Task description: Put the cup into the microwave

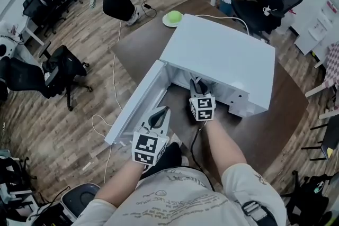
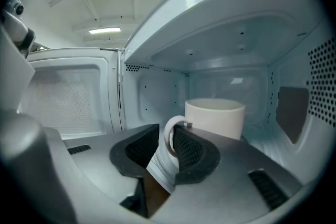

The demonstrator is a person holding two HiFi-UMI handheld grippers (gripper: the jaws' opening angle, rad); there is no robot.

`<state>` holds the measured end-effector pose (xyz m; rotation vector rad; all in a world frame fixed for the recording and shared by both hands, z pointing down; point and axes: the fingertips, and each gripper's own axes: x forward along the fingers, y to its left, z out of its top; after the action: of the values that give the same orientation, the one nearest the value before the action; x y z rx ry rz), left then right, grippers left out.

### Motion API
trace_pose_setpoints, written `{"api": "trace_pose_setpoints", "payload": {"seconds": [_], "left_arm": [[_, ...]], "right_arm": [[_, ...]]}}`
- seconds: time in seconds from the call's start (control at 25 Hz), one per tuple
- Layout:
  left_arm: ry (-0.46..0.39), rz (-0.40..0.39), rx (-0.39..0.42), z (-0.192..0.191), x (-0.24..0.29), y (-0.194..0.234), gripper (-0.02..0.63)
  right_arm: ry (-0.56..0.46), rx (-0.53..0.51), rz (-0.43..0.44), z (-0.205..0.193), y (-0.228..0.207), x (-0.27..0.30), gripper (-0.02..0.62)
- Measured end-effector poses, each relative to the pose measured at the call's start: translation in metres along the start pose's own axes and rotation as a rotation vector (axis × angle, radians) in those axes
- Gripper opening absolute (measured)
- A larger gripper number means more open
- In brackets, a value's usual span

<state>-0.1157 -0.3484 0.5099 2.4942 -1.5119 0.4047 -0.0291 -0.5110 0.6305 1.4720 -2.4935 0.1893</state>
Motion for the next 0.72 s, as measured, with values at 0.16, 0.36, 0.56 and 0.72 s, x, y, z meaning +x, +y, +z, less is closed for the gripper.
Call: {"api": "trace_pose_setpoints", "payload": {"seconds": [0.16, 0.36, 0.56, 0.72], "left_arm": [[0.000, 0.003, -0.004, 0.000, 0.001, 0.000, 0.014], [-0.008, 0.007, -0.013, 0.002, 0.001, -0.002, 0.014], [-0.020, 0.010, -0.015, 0.008, 0.003, -0.005, 0.014], [-0.031, 0.018, -0.006, 0.012, 0.004, -0.009, 0.014]], "right_arm": [[-0.003, 0.006, -0.028, 0.000, -0.003, -0.006, 0.110], [0.005, 0.003, -0.056, -0.005, -0.009, -0.021, 0.114], [0.014, -0.012, -0.127, -0.002, -0.016, -0.046, 0.106], [0.029, -0.023, -0.138, 0.006, -0.012, -0.066, 0.042]]}}
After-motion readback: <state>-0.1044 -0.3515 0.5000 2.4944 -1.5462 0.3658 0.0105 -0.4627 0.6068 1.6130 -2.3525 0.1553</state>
